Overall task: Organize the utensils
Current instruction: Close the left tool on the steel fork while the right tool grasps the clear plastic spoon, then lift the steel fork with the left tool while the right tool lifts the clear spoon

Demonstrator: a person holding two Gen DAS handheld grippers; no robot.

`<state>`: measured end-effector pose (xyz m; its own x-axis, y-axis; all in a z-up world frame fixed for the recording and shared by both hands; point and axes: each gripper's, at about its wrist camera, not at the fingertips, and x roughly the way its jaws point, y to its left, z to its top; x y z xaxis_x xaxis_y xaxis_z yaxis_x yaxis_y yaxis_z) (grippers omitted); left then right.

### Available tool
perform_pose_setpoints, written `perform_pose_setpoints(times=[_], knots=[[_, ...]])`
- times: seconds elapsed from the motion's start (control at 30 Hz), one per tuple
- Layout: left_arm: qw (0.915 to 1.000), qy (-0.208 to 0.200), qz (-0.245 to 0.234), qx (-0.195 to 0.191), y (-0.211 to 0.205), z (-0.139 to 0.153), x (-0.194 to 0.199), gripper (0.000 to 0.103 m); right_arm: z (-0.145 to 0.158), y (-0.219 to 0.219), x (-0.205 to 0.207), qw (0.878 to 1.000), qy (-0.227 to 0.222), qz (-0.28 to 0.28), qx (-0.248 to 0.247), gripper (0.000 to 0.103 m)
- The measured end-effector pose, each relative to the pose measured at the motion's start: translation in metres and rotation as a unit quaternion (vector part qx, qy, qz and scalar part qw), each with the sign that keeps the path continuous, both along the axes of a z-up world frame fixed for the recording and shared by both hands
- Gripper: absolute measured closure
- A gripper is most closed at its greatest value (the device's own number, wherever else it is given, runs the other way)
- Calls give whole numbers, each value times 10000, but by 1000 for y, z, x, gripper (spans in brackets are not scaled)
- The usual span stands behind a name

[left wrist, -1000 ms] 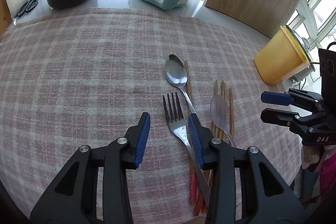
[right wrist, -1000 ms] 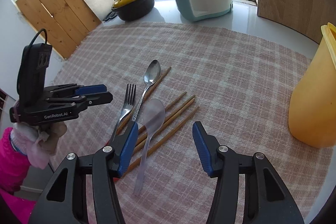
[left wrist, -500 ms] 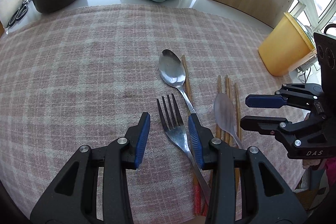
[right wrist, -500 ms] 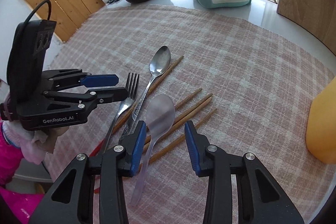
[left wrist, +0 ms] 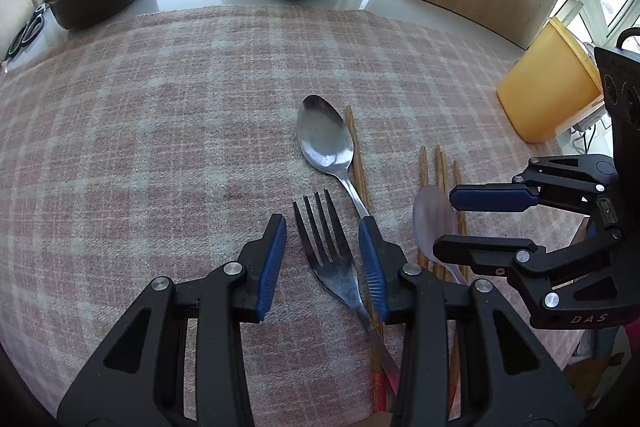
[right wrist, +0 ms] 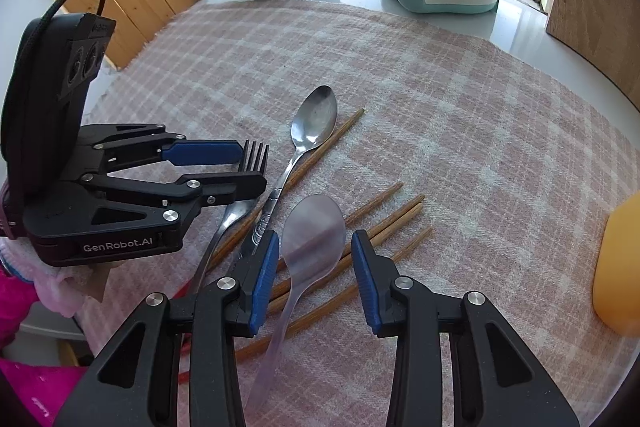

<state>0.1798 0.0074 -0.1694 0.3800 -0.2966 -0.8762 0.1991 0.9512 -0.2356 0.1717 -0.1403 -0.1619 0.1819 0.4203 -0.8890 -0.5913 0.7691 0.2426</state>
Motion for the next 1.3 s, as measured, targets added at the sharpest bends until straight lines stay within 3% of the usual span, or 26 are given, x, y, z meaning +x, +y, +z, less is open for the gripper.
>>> perform_pose_setpoints(times=[0.5,0.57,0.73,0.87,1.1,1.3], knots=[[9995,-221,-70,235,-6,-1,2,65,-7,12,2,9995,-80,-57,-306,68],[9995,-222,-53,239,-6,-2,2,75,-6,13,1,9994,-83,-47,-320,73],[9993,-261,-38,249,-5,-2,1,81,-3,12,-2,9995,-121,-32,-307,81],[9993,-324,-17,196,-4,3,-1,94,0,11,-3,9995,-134,-13,-291,89],[9990,-359,-103,239,-8,4,-3,96,2,10,-5,9997,-106,28,-225,97],[9989,-388,-110,253,-10,5,-6,99,-1,13,-6,9998,-30,70,-204,97]])
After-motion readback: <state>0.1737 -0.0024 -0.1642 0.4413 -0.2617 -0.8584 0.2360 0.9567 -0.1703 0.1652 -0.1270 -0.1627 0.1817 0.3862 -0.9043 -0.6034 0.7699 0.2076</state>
